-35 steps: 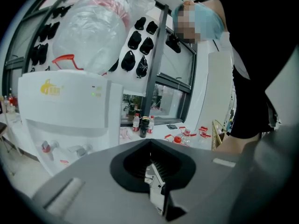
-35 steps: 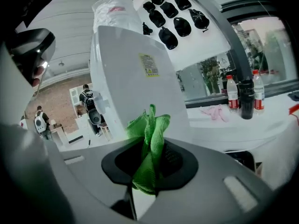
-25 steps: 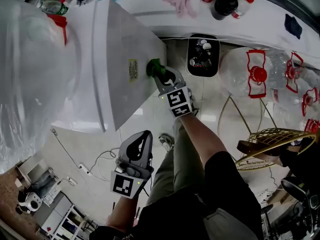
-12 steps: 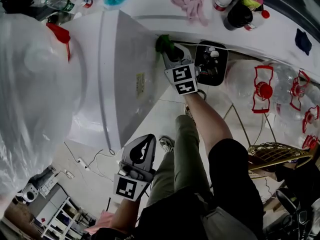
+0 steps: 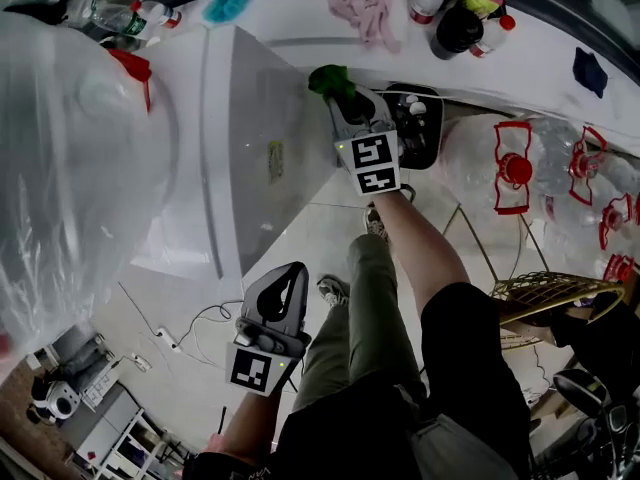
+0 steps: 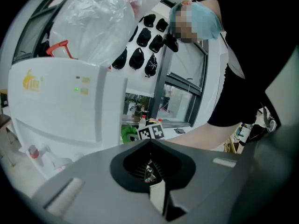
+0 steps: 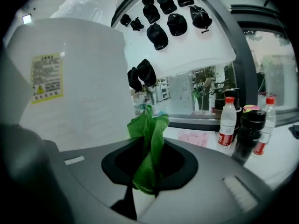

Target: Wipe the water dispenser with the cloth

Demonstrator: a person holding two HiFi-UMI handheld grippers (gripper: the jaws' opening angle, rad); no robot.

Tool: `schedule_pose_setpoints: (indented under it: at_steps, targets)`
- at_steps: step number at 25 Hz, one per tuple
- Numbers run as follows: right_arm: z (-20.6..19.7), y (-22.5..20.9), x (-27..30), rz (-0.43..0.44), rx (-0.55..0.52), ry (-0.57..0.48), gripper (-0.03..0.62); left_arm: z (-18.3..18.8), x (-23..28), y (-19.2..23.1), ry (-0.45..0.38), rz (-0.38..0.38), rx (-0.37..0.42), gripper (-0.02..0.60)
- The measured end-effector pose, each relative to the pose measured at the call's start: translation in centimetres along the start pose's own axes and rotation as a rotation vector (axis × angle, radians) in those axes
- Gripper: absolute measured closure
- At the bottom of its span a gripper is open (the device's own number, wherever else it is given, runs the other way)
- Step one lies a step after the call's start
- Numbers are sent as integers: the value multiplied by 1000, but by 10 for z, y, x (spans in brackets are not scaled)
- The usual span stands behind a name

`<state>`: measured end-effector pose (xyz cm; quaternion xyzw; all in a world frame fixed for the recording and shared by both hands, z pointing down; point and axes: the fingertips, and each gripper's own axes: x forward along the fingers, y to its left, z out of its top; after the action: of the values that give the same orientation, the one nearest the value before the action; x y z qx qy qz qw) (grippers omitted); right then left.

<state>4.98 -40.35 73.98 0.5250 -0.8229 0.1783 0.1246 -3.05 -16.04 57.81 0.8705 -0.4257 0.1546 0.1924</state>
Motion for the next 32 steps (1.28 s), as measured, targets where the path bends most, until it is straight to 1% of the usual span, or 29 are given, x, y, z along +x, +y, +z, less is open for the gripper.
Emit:
schedule_pose_setpoints:
  at_steps: [6, 13, 16, 19, 22, 25, 27, 32]
  targets:
    - [20, 24, -88, -25, 26, -69, 514, 11, -24, -6, -45, -19, 27, 580]
    - [52, 74, -203, -56, 38, -147, 514, 24, -86, -25, -96, -33, 89, 580]
    - [64, 96, -248, -67, 43, -178, 514, 26, -117, -32, -111, -28, 108, 580]
    - [75, 120, -284, -61, 26, -201, 514, 29, -144, -34, -141, -20, 117, 580]
    - [88, 150, -320, -50, 11, -210, 514, 36, -174, -34, -165, -4, 128, 580]
    - [97, 178, -355, -46, 22, -214, 514, 45, -205, -31, -193, 17, 145, 580]
    - [103, 193, -375, -46, 23, -218, 514, 51, -222, -29, -214, 29, 142, 580]
    - [122, 215, -415, -52, 14, -220, 514, 62, -255, -23, -274, 47, 100, 580]
